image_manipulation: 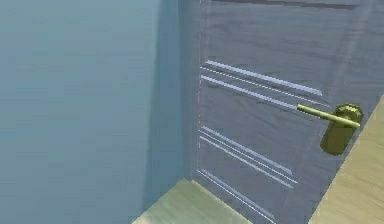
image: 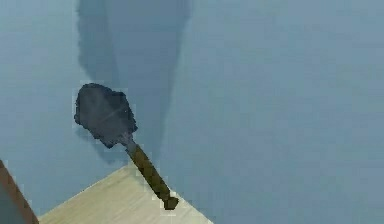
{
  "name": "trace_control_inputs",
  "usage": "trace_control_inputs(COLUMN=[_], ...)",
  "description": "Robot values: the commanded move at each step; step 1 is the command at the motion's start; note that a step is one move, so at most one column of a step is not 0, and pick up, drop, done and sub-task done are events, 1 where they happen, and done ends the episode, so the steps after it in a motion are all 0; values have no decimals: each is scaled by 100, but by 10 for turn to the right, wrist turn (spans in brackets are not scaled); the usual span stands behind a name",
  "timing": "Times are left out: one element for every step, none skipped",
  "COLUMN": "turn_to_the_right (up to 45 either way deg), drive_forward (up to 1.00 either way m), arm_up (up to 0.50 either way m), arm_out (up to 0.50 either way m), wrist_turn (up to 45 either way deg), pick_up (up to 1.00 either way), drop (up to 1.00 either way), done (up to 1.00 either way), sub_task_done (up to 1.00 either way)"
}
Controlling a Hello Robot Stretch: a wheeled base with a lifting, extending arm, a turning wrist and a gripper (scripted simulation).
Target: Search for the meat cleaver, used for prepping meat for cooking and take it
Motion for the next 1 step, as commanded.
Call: trace_control_inputs(turn_to_the_right=[0], drive_forward=[10], arm_up=[0], arm_out=[0], wrist_turn=[0], pick_up=[0], drop=[0], done=[0], sub_task_done=[0])
